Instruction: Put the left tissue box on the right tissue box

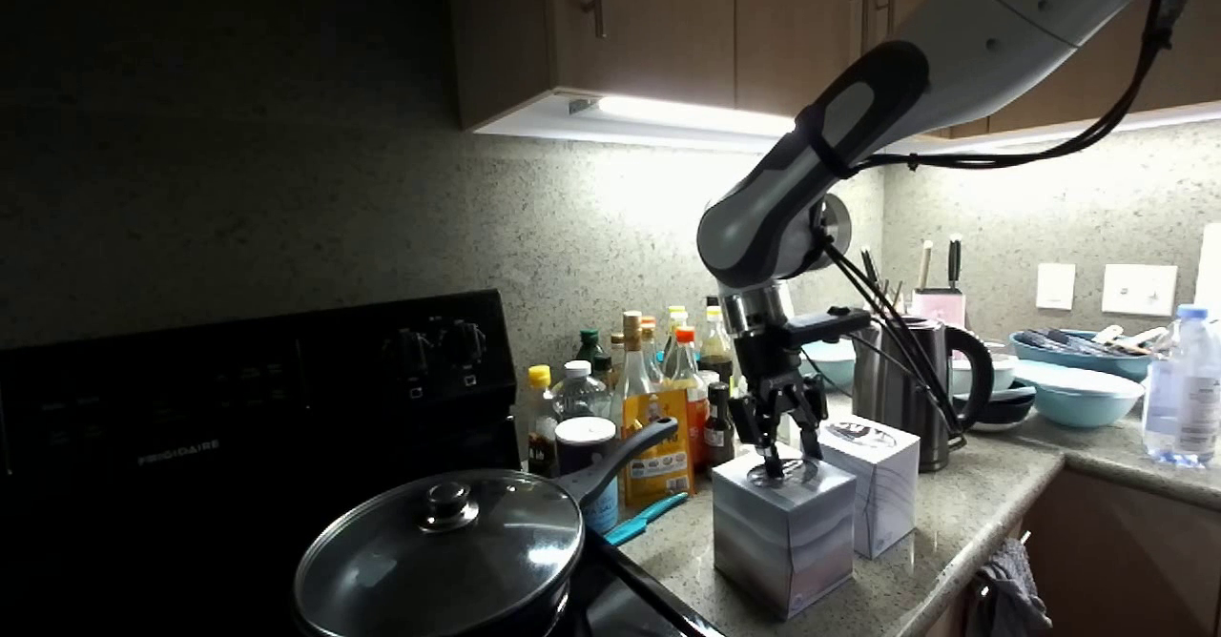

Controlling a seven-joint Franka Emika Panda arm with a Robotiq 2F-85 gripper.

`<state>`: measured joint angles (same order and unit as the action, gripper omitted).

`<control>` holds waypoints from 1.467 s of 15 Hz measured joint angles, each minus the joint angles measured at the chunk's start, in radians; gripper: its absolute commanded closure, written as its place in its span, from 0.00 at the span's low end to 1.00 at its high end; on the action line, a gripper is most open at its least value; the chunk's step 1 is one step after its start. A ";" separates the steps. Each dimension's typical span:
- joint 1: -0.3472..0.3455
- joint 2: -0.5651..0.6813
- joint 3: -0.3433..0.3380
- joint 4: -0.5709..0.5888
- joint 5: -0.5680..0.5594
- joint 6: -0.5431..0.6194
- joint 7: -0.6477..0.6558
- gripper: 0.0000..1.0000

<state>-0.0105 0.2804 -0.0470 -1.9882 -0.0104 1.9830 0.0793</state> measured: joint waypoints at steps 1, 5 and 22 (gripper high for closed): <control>0.000 0.006 0.001 0.010 0.000 -0.003 0.000 0.66; 0.000 0.015 -0.001 0.036 0.000 -0.012 0.000 0.88; -0.002 -0.105 -0.006 0.053 0.006 -0.097 0.000 0.95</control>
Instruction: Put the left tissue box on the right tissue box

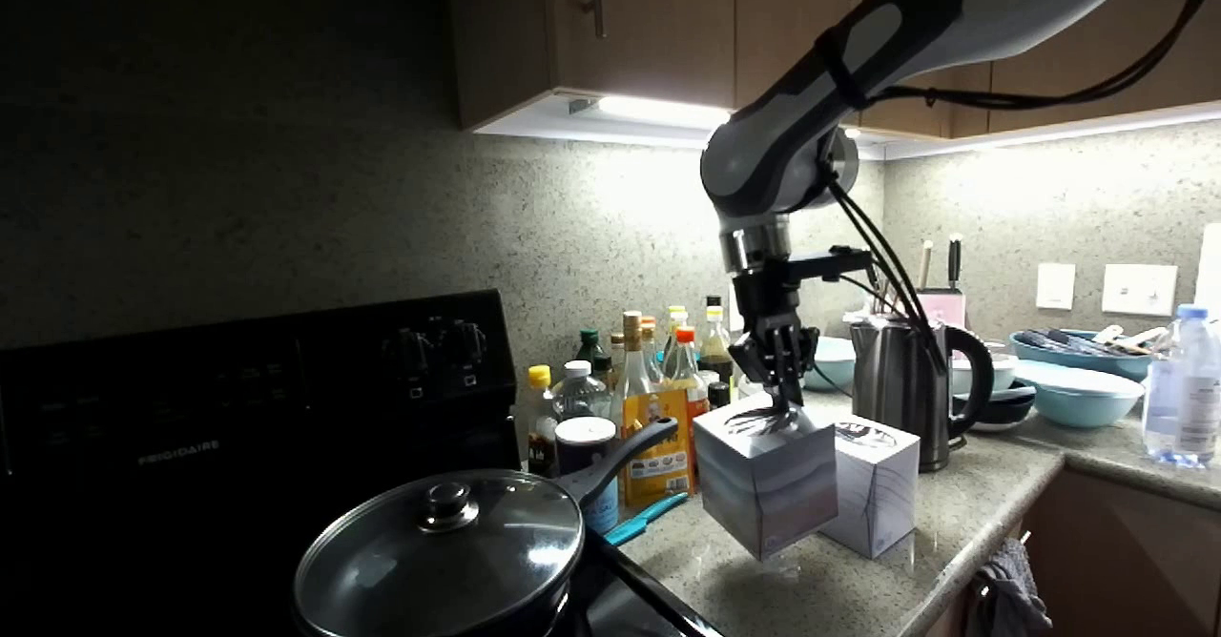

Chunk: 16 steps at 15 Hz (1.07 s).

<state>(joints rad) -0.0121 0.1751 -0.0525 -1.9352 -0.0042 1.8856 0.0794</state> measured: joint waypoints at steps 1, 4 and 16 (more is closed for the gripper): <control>0.000 -0.029 -0.001 0.000 0.000 -0.023 0.000 0.95; 0.000 -0.106 -0.005 0.001 0.000 -0.074 0.000 0.79; -0.001 -0.137 -0.009 0.009 0.000 -0.088 0.000 0.95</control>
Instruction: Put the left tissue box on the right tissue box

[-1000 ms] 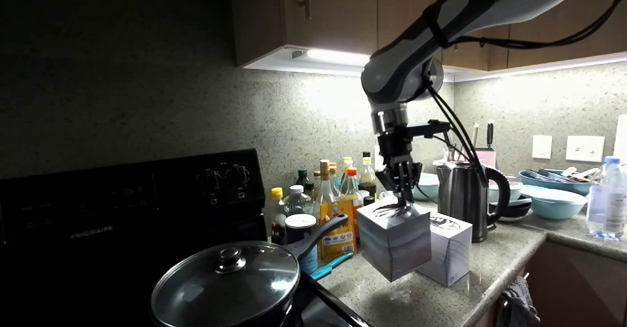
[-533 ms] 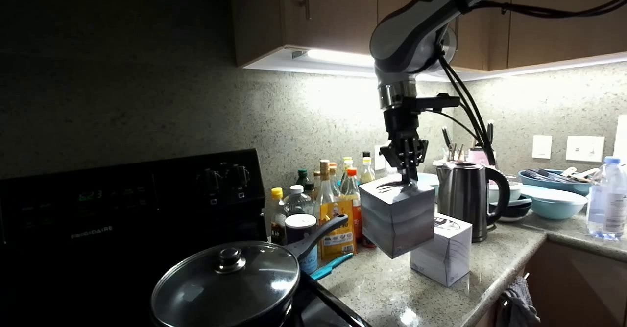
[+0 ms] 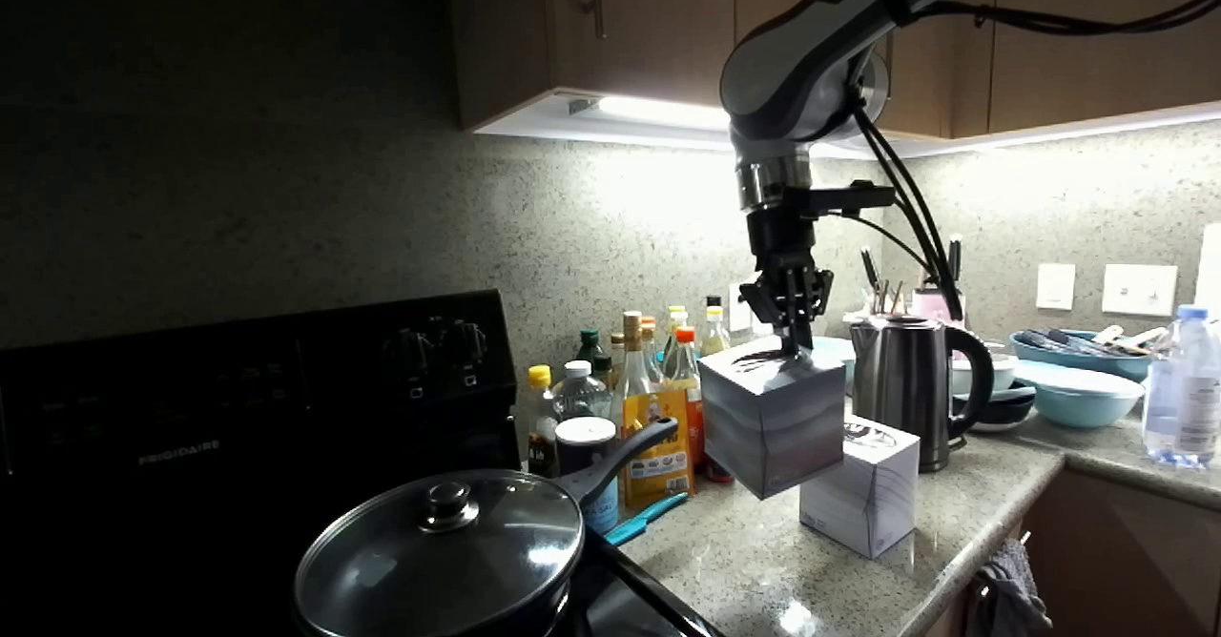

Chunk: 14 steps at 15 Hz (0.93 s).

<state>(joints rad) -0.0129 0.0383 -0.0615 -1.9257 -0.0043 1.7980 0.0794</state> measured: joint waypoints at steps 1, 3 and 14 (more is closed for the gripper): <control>-0.001 0.000 -0.005 0.010 0.000 -0.001 0.000 0.95; -0.010 -0.002 -0.016 0.036 0.000 -0.003 0.001 0.95; -0.116 0.015 -0.097 0.107 0.002 -0.084 -0.052 0.79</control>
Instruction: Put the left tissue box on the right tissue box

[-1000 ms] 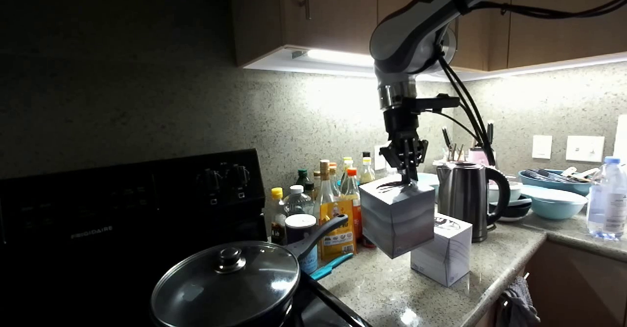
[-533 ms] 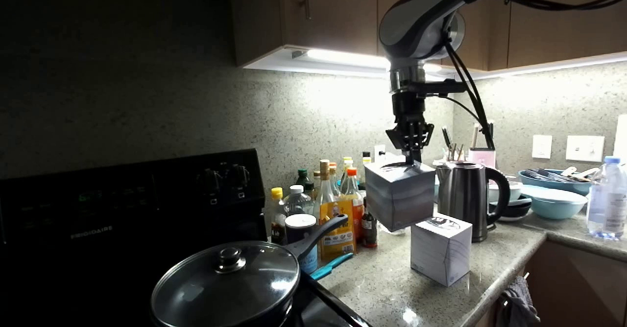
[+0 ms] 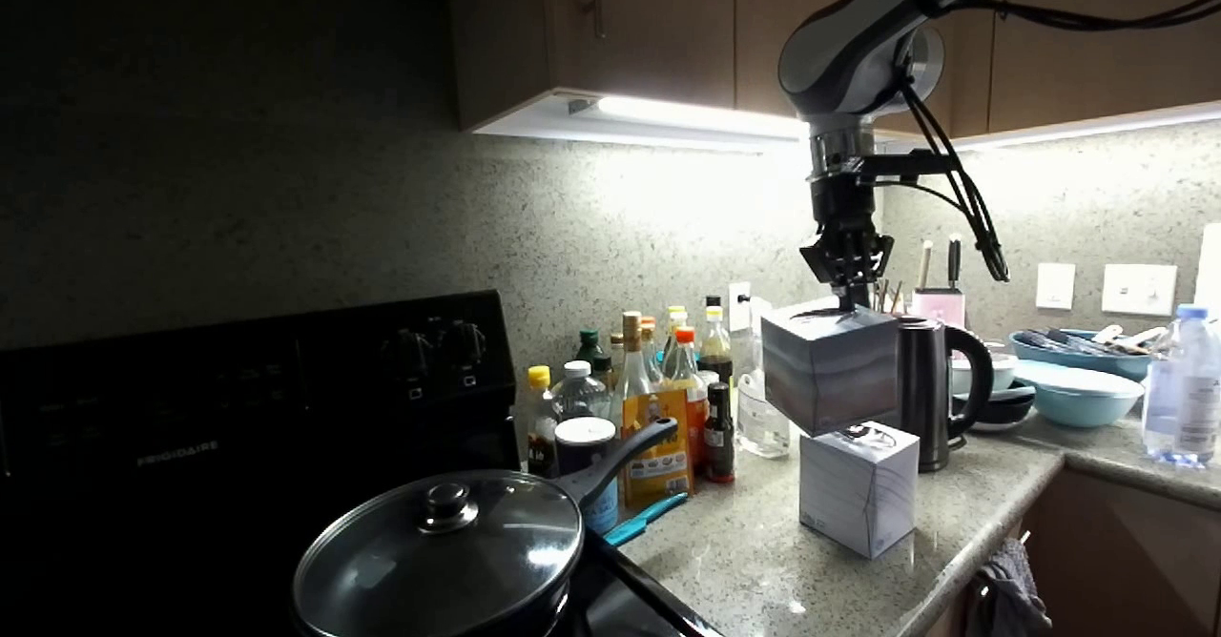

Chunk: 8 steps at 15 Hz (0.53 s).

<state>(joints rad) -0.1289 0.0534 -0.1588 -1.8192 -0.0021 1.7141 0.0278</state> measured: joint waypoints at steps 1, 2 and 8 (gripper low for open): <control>-0.001 0.003 -0.001 0.000 0.000 0.000 0.000 0.79; 0.000 0.005 0.000 0.000 0.000 0.000 0.000 0.95; -0.007 0.009 -0.006 0.001 -0.001 0.001 -0.046 0.95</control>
<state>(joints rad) -0.1364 0.0623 -0.1650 -1.8183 -0.0036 1.7149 -0.0183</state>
